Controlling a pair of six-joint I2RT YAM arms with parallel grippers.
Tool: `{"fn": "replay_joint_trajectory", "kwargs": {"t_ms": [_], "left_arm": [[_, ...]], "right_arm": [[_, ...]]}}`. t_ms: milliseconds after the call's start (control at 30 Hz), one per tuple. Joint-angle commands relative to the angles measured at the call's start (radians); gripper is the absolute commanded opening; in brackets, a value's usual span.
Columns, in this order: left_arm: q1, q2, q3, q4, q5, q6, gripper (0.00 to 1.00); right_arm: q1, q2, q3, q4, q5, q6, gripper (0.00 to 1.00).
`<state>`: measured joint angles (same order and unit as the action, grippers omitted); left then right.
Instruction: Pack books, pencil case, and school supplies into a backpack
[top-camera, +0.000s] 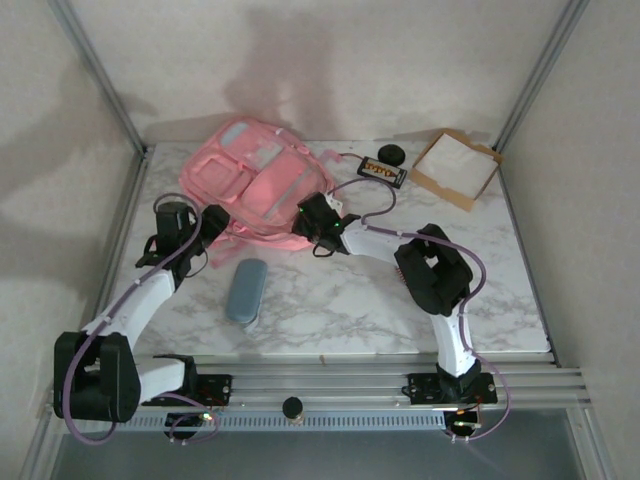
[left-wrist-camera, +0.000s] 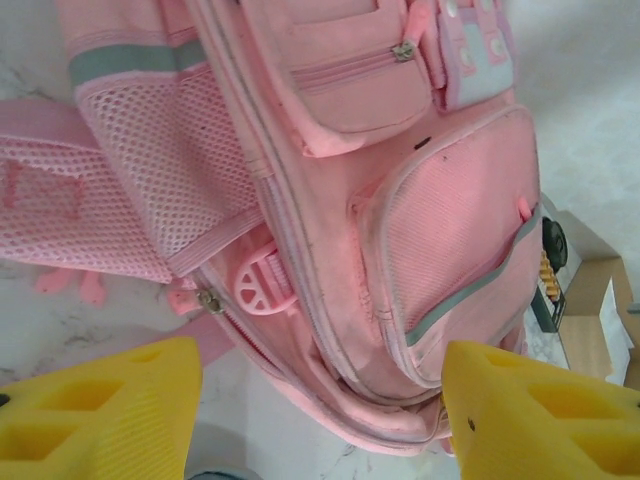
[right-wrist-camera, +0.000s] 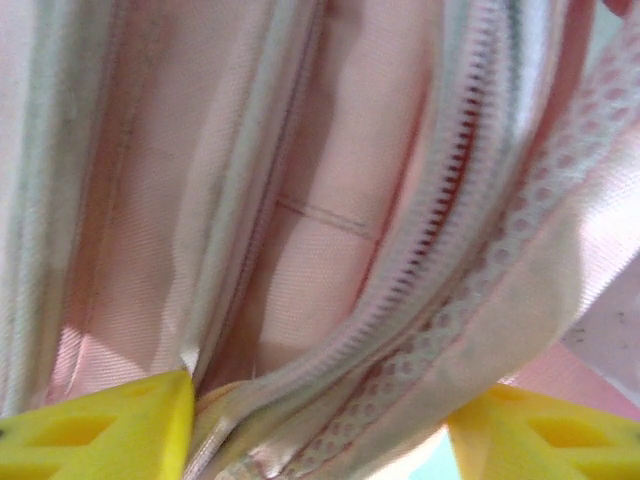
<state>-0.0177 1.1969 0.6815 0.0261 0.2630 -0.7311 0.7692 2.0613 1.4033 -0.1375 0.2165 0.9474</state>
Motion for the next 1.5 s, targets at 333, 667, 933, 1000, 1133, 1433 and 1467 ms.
{"fn": "replay_joint_trajectory", "kwargs": {"t_ms": [333,667,933,1000,1133,1433,1467], "left_arm": [[0.002,0.017,-0.064,0.051,-0.047,-0.111,0.69],[-0.038,0.206,0.028,0.139,-0.031,-0.179,0.69],[-0.041,0.264,0.046,0.157,-0.03,-0.184,0.67],[-0.041,0.271,0.044,0.166,-0.027,-0.184,0.67],[-0.041,0.299,0.054,0.167,-0.022,-0.183,0.67],[-0.042,0.351,0.059,0.189,-0.015,-0.191,0.67],[-0.042,0.357,0.061,0.189,-0.015,-0.191,0.67]], "right_arm": [[-0.199,-0.055,-0.1,0.044,0.083,-0.195,0.45],[-0.051,-0.157,-0.029,0.028,-0.058,-0.348,0.65],[0.055,-0.014,0.049,0.119,-0.311,-0.461,0.54],[0.063,0.015,0.05,0.154,-0.355,-0.492,0.51],[0.066,0.089,0.099,0.161,-0.405,-0.525,0.5],[0.087,0.163,0.146,0.197,-0.341,-0.497,0.47],[0.087,0.174,0.162,0.197,-0.342,-0.493,0.47]]}}
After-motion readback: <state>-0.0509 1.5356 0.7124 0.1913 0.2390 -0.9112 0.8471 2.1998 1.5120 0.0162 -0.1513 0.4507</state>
